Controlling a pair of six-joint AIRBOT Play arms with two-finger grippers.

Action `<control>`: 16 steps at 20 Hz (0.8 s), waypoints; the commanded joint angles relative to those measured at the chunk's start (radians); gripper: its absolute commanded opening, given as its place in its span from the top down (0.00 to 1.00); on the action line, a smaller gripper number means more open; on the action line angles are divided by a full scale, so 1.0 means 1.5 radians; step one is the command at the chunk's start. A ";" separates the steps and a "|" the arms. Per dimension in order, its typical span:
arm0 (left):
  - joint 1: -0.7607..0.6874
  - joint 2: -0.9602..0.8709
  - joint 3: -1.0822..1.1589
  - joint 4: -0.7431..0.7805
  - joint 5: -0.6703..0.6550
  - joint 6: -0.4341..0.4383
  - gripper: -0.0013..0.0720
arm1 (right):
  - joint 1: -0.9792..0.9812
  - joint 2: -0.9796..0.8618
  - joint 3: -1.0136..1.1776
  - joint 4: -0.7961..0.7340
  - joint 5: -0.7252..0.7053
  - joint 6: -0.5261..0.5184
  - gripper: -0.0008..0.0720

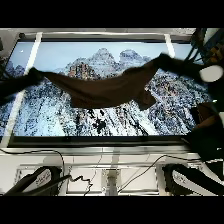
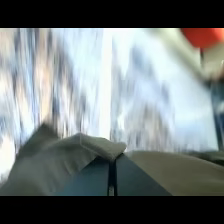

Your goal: Fold the clothes and pants, and hang the long-sleeved shirts on hangers.

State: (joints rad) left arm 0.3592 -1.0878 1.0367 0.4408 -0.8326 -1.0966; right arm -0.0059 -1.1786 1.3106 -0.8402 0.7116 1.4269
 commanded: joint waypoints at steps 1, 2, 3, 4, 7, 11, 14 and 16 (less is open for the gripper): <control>0.070 0.073 0.061 -0.001 0.033 0.011 0.96 | -0.081 0.001 0.123 -0.019 0.062 0.021 0.97; 0.086 0.094 0.065 -0.001 0.054 0.011 0.96 | -0.104 0.001 0.155 -0.018 0.084 0.022 0.97; 0.099 0.114 0.065 -0.001 0.075 0.011 0.96 | -0.121 0.001 0.184 -0.018 0.104 0.033 0.97; 0.109 0.134 0.065 -0.001 0.091 0.011 0.96 | -0.134 0.001 0.215 -0.017 0.127 0.038 0.97; 0.119 0.193 0.065 -0.001 0.137 0.011 0.96 | -0.146 0.016 0.297 -0.018 0.173 0.035 0.97; 0.119 0.285 0.065 -0.001 0.211 0.011 0.96 | -0.145 0.087 0.366 -0.001 0.219 0.015 0.96; 0.119 0.366 0.065 0.000 0.330 0.011 0.96 | -0.145 0.179 0.376 -0.003 0.221 0.006 0.97; 0.119 0.412 0.065 0.000 0.400 0.012 0.96 | -0.145 0.239 0.376 -0.002 0.222 0.006 0.97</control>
State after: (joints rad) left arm 0.5358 -0.5690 1.1336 0.4389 -0.4023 -1.0801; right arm -0.2218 -0.9325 1.8545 -0.8463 1.0245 1.4452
